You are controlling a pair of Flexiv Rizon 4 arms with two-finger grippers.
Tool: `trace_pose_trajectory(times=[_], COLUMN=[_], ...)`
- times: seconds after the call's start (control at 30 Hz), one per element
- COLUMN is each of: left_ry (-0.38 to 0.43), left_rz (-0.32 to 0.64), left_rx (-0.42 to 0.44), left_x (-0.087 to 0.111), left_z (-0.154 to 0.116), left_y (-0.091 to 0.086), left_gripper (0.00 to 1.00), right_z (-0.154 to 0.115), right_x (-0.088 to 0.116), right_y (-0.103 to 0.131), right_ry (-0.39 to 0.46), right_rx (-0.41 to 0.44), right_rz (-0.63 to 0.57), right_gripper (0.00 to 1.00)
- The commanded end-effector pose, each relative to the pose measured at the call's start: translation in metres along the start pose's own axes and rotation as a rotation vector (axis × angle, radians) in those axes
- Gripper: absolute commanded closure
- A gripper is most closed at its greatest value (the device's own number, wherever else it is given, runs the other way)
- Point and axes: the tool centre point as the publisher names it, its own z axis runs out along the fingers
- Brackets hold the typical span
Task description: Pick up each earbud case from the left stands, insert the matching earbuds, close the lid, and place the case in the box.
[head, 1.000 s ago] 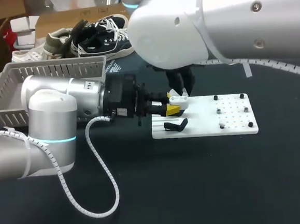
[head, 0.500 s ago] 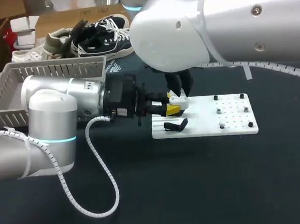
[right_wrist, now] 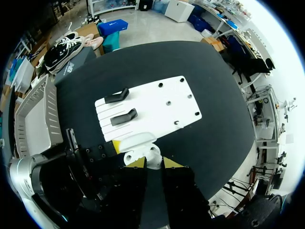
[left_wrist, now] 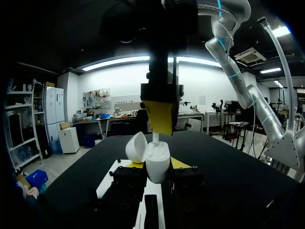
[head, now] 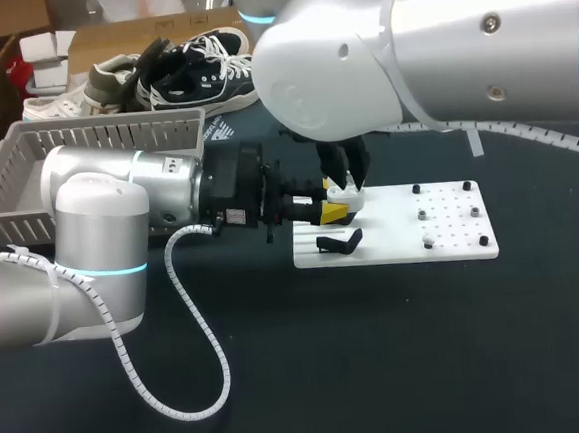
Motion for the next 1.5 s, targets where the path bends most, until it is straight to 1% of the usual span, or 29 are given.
trace_pose_trajectory(times=[0.03,0.5,0.77,0.8,0.83,0.87,0.9,0.97,1.1,1.27,1.5], left_ry=[0.000,0.000,0.000,0.000,0.000,0.000,0.000,0.000,0.000,0.000,0.000], left_rz=[0.001,0.001,0.001,0.001,0.001,0.001,0.001,0.001,0.001,0.001,0.001], left_rx=[-0.003,-0.003,-0.003,-0.003,-0.003,-0.003,-0.003,-0.003,-0.003,-0.003,-0.003], left_x=[0.000,0.000,0.000,0.000,0.000,0.000,0.000,0.000,0.000,0.000,0.000], left_z=[0.001,0.001,0.001,0.001,0.001,0.001,0.001,0.001,0.001,0.001,0.001], left_y=[0.000,0.000,0.000,0.000,0.000,0.000,0.000,0.000,0.000,0.000,0.000], left_gripper=[1.00,1.00,1.00,1.00,1.00,1.00,1.00,1.00,1.00,1.00,1.00], right_z=[0.001,0.007,0.012,0.012,0.012,0.012,0.012,0.012,0.011,0.004,-0.005], right_x=[-0.001,-0.002,-0.002,-0.002,-0.002,-0.002,-0.002,-0.003,-0.003,0.001,0.010], right_y=[0.002,0.001,0.004,0.004,0.005,0.005,0.005,0.005,0.004,-0.005,-0.025], right_ry=[0.001,0.010,0.018,0.018,0.018,0.018,0.019,0.020,0.019,0.004,-0.047], right_rx=[0.003,0.021,0.039,0.041,0.041,0.042,0.043,0.044,0.040,0.014,-0.074], right_rz=[0.003,0.011,0.011,0.011,0.011,0.011,0.011,0.012,0.015,0.029,0.015], right_gripper=[1.00,1.00,1.00,0.99,0.87,0.79,0.72,0.64,0.63,0.65,0.64])
